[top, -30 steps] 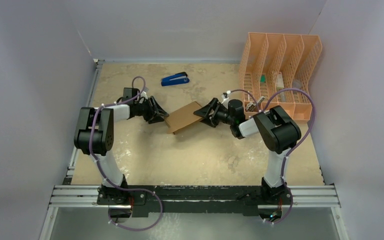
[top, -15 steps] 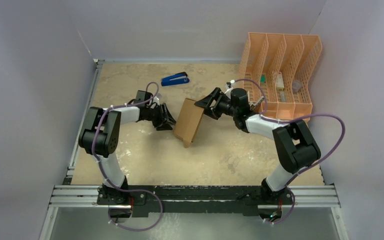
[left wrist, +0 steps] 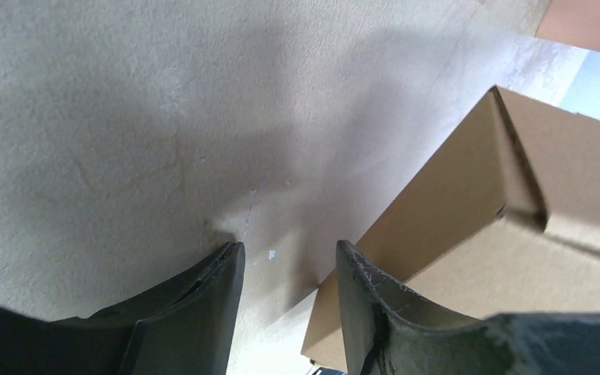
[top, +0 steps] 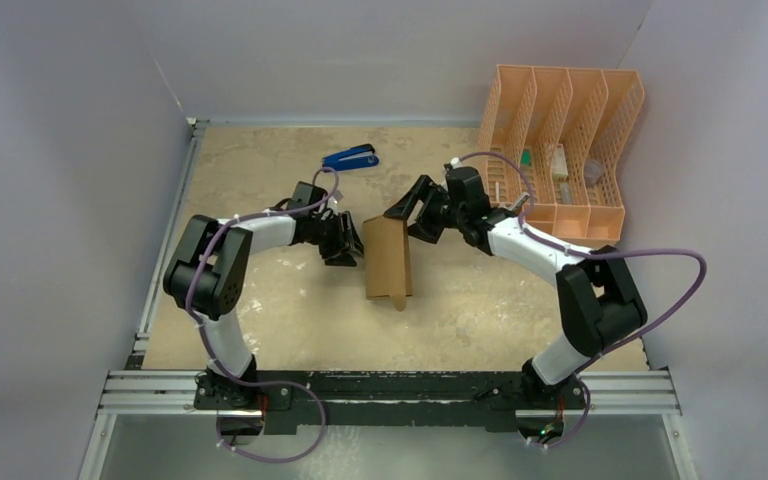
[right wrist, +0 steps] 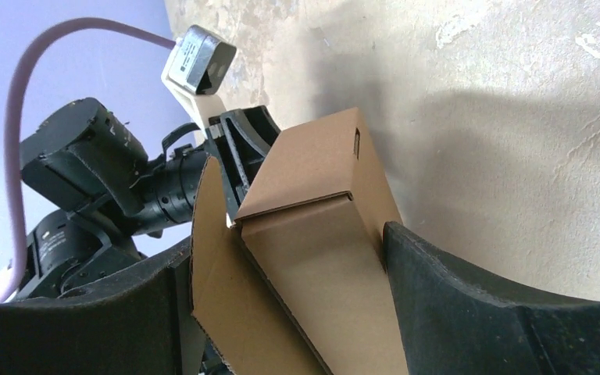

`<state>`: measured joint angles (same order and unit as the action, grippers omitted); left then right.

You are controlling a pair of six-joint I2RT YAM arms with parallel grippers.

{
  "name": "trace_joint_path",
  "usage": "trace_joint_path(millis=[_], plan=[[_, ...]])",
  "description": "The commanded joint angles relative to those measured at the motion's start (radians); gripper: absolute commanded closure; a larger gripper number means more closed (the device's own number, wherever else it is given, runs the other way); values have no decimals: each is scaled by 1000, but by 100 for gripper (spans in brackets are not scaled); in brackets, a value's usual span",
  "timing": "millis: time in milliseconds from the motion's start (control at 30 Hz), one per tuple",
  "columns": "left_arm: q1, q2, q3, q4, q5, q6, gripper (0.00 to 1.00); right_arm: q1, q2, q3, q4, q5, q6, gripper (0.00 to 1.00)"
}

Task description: Fold the paper box

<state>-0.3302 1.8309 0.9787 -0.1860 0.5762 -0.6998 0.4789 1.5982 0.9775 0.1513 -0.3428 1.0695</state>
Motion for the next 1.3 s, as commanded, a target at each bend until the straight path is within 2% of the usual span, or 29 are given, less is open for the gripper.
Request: trace_joint_path(millis=[0,133,400,600,867,1133,1267], plan=[[-32,32,52,-76,-192,2,51,15,-18,71,-144,79,-43,24],[-16,-51,47,-115,-352,-23,49,18,-14,94,-194,90,-76,26],[20,-242,-50,-183,-515,-53,48,57,5,162,-292,145,-136,29],[-32,-357,-97,-162,-405,-93,49,89,29,239,-373,212,-169,29],[-138,-229,-25,-29,-333,-161,53,144,70,312,-435,286,-157,27],[-146,-104,56,41,-282,-147,54,153,52,334,-455,310,-153,18],[-146,-60,102,26,-261,-105,54,153,16,313,-460,331,-148,14]])
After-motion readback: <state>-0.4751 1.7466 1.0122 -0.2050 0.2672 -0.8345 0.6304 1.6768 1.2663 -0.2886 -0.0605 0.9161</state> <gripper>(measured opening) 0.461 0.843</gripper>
